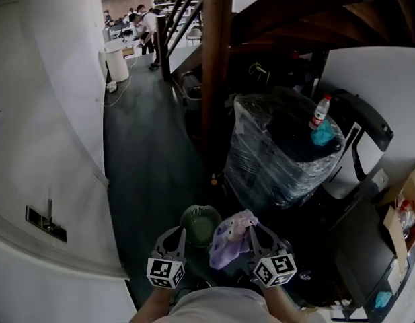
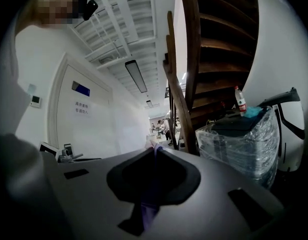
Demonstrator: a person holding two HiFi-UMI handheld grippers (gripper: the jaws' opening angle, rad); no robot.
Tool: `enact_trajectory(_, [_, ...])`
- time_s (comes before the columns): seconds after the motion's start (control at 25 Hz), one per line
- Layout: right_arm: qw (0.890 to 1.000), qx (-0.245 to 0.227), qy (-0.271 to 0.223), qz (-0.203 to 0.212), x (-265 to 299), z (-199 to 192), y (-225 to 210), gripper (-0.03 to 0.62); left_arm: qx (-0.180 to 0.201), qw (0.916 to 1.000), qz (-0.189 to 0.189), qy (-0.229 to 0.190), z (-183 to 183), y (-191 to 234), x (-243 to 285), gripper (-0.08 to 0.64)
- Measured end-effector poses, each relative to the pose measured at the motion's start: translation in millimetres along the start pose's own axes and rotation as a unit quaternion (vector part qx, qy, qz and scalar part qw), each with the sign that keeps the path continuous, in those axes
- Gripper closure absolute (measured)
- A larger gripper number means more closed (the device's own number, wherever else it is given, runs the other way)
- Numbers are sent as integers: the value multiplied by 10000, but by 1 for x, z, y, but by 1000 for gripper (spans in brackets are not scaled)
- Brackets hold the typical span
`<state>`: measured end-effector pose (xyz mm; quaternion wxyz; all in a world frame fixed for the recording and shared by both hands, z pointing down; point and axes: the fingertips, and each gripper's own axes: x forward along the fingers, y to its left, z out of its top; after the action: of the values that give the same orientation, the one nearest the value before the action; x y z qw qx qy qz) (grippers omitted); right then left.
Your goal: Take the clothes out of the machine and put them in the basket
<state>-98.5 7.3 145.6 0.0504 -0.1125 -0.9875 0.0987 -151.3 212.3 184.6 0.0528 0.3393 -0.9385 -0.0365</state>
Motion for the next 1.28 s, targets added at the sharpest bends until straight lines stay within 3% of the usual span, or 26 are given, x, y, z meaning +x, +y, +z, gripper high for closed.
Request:
enact_trajectory(0.32, [9987, -76, 152, 481, 44, -4, 38, 571, -166, 9983, 560, -15, -2, 48, -30, 540])
enact_trajectory(0.64, [9960, -27, 230, 861, 79, -4, 48, 571, -189, 9961, 865, 2, 0, 66, -26, 540])
enact_trajectory(0.92, [9932, 42, 260, 1138, 113, 0, 34, 571, -160, 9945, 1032, 91, 2, 72, 5, 540])
enact_trajectory(1.28, [9825, -26, 497, 1796, 168, 8, -2, 571, -199, 9877, 1549, 104, 9, 79, 69, 540])
